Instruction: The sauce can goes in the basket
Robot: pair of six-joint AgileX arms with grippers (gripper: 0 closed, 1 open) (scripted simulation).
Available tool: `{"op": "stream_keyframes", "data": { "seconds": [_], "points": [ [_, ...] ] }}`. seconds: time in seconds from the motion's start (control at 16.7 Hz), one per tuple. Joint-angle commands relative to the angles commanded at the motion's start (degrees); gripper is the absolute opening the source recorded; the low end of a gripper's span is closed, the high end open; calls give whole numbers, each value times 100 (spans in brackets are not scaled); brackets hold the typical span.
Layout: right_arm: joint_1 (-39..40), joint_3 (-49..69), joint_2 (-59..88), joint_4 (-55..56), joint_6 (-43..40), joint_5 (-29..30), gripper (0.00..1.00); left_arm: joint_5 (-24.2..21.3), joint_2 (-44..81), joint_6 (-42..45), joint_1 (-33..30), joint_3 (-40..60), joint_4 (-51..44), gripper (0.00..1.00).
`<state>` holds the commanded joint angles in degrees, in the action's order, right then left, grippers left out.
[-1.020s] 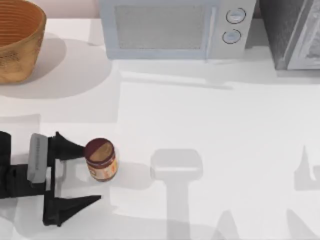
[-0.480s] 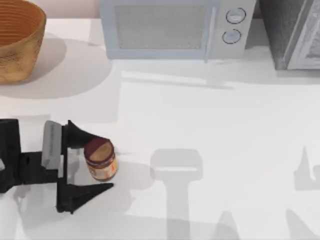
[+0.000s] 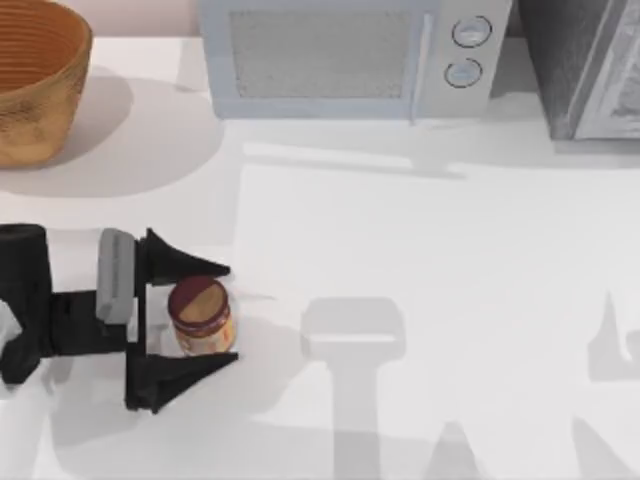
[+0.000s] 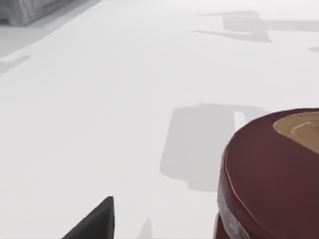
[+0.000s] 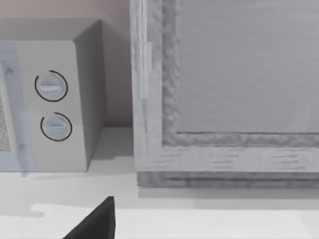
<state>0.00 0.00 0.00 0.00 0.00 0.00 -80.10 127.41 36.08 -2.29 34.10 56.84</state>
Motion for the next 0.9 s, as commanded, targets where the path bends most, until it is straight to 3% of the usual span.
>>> {"op": "stream_keyframes", "data": {
  "seconds": [0.24,0.9],
  "points": [
    [0,0,0,0,0,0,100,0,0,0,0,0,0,100],
    [0,0,0,0,0,0,100,0,0,0,0,0,0,17]
  ]
}}
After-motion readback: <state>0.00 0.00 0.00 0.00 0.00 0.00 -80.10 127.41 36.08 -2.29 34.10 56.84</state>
